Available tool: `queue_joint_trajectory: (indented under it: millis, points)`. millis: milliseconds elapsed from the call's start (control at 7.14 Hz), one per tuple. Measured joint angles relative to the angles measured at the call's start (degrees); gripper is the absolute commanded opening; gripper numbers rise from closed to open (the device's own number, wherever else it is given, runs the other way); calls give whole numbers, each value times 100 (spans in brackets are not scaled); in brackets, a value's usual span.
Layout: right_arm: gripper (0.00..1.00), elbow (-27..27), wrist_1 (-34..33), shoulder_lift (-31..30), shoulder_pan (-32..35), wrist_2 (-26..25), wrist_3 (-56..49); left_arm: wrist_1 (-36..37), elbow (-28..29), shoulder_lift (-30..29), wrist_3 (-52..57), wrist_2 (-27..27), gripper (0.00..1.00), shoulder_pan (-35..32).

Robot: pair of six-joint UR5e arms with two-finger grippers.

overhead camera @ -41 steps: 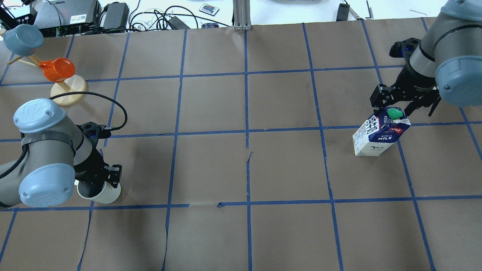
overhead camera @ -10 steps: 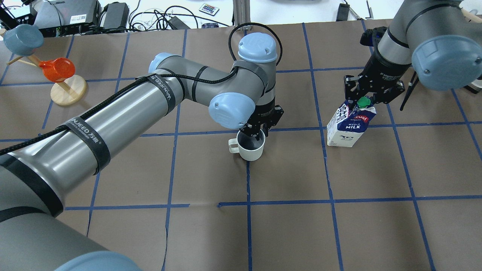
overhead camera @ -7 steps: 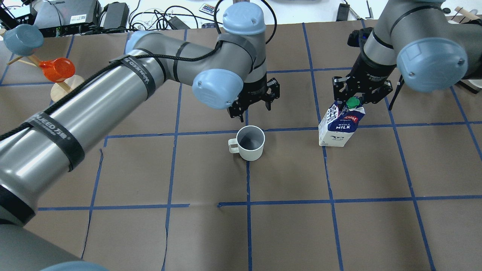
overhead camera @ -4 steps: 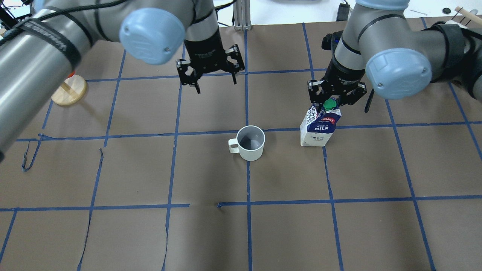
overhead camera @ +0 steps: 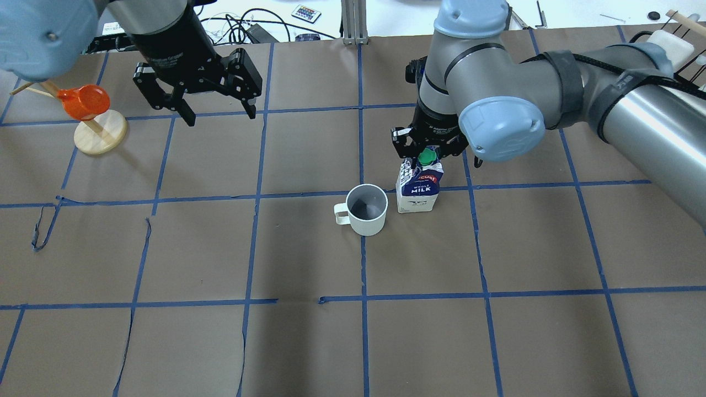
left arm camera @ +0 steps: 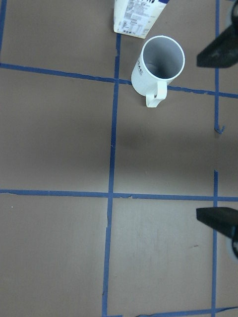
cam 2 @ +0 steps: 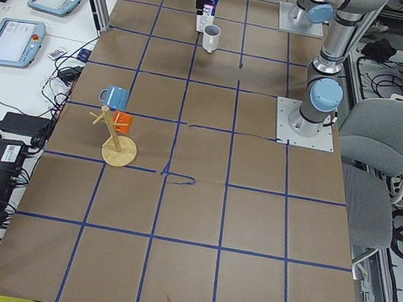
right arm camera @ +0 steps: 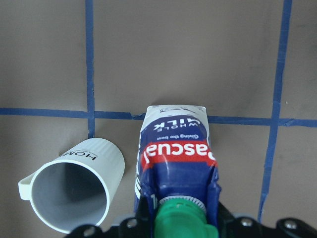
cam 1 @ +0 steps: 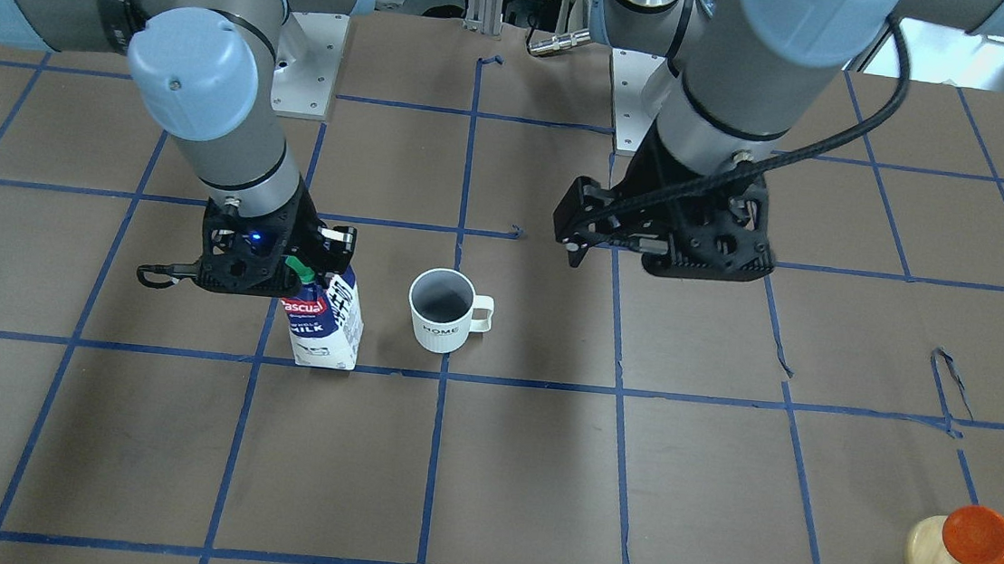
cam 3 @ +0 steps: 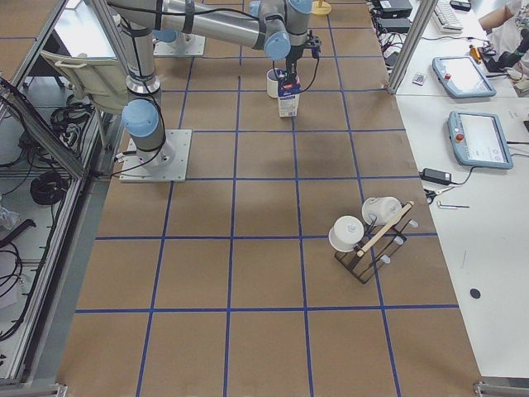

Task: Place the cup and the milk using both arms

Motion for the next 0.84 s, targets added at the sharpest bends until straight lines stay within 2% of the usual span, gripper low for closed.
queue_joint_trajectory:
  millis: [280,420,560,700,840]
  points:
    - [18,-14,44,13,195,-48,23,552,-806,459,164,40,100,129]
    - [20,-13,87,8,259,-119,44,799,-913,529,178,47,100,195]
    - [30,-9,124,0,296,-160,107,901,-831,492,175,52,100,252]
    - [92,-6,131,2,320,-152,222,837,-638,387,190,81,100,281]
    - [100,-5,97,10,333,-137,321,637,-450,289,215,155,100,295]
